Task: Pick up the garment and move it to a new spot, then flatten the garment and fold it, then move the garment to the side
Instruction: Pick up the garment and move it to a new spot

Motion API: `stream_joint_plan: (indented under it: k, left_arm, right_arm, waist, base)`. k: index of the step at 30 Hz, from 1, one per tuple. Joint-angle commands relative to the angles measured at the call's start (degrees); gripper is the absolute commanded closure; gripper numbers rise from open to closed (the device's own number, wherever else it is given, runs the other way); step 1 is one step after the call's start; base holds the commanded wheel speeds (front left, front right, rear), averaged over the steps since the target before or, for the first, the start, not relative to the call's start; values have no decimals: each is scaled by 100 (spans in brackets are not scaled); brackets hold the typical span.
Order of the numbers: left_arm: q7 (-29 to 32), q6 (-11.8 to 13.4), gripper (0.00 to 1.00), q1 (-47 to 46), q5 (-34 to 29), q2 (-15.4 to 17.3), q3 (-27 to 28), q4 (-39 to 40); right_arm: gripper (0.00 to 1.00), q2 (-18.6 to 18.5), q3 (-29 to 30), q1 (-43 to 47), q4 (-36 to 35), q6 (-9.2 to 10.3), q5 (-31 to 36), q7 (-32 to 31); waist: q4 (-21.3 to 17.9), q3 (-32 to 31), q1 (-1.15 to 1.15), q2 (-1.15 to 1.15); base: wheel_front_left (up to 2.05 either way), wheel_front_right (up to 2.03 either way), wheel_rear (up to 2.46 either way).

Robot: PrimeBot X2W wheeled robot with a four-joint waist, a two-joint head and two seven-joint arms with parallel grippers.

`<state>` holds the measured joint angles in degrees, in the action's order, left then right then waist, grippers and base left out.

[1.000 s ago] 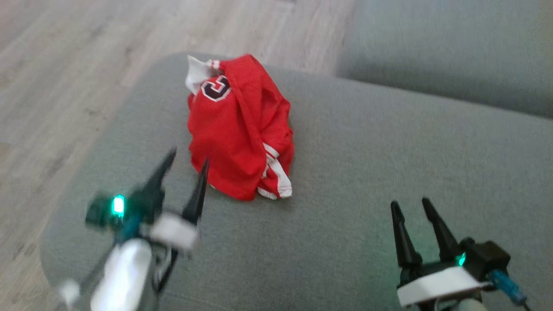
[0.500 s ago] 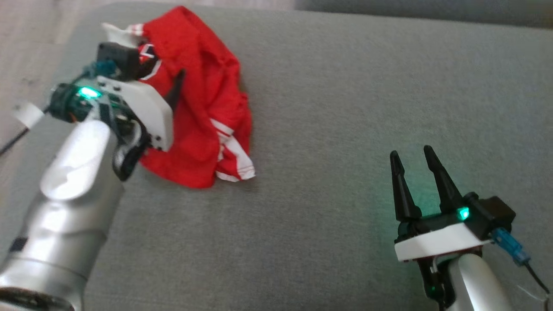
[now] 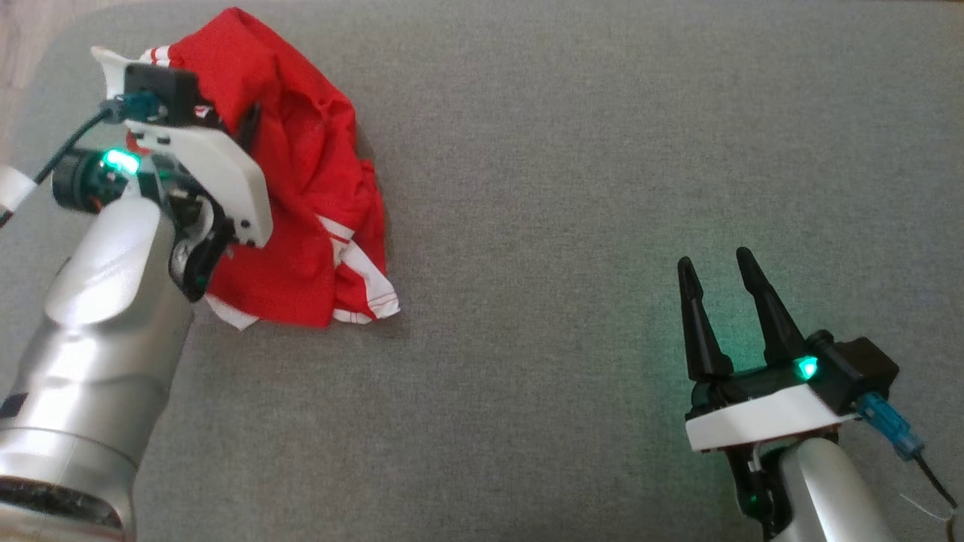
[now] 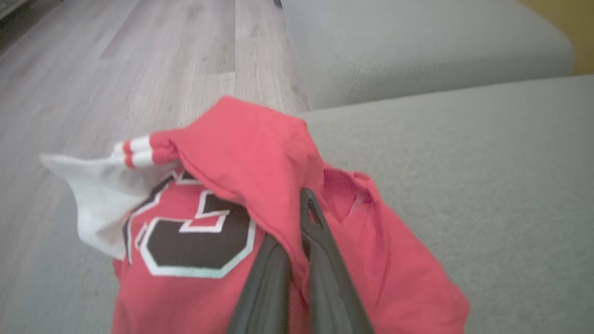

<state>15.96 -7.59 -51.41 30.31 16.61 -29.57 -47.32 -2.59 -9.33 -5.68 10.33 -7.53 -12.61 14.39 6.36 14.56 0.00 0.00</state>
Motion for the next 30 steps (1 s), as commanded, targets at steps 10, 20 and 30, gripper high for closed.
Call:
stream_joint_plan:
  k: [10,20,30]
  left_arm:
    - [-1000,10,100,-651,493,172,211,1257]
    - [-892,341,100,-448,795,-118,249,3290]
    - [-543,827,100,52,825,-359,-10,4261]
  right_arm:
    - [0,-29,-134,27,-60,4,-133,61]
    - [0,-29,-213,153,-50,4,-342,61]
    - [0,-29,-452,-52,-175,4,-507,61]
  waist:
    - [91,-652,0,0]
    - [-323,-1129,0,0]
    - [-1516,-1021,0,0]
  base:
    - [0,0,0]
    - [0,0,0]
    - [0,0,0]
